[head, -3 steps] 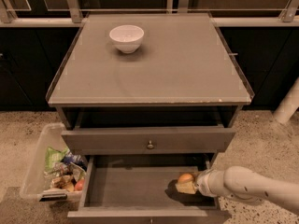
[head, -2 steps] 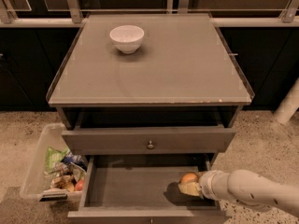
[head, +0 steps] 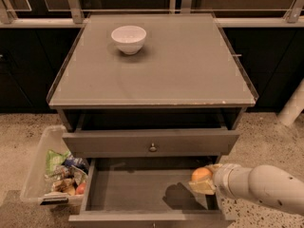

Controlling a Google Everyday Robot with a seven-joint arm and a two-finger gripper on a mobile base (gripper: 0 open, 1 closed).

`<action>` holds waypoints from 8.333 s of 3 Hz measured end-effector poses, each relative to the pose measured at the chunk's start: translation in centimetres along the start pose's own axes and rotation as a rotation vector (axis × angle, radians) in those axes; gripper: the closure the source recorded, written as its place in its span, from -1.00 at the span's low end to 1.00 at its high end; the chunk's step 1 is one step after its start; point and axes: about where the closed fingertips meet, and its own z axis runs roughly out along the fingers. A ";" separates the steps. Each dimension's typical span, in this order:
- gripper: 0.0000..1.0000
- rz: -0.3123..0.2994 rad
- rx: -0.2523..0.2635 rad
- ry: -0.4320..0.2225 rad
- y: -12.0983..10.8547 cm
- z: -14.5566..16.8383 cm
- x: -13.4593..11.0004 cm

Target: Pick orange from middle drawer and place on counter

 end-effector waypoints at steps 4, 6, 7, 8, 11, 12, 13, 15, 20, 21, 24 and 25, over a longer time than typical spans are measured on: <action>1.00 -0.334 -0.024 -0.003 1.7 -4.6 -7.5; 1.00 -0.501 0.026 -0.002 2.4 -8.2 -11.9; 1.00 -0.551 0.073 0.001 1.9 -9.9 -13.7; 1.00 -0.629 0.167 -0.005 0.8 -13.3 -17.2; 1.00 -0.716 0.334 0.000 -2.2 -20.0 -23.2; 1.00 -0.711 0.303 -0.045 -2.7 -18.8 -24.0; 1.00 -0.741 0.239 -0.132 -3.7 -16.5 -27.0; 1.00 -0.860 0.112 -0.265 -5.7 -12.4 -35.8; 0.61 -0.762 -0.122 -0.395 -5.0 -3.9 -38.4; 0.15 -0.762 -0.122 -0.395 -5.0 -4.0 -38.4; -1.00 -0.762 -0.122 -0.395 -5.0 -3.9 -38.4; -1.00 -0.762 -0.123 -0.395 -5.0 -3.9 -38.4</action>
Offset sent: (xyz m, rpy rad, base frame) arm 0.0000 0.0049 0.0061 -0.0155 0.0026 0.0491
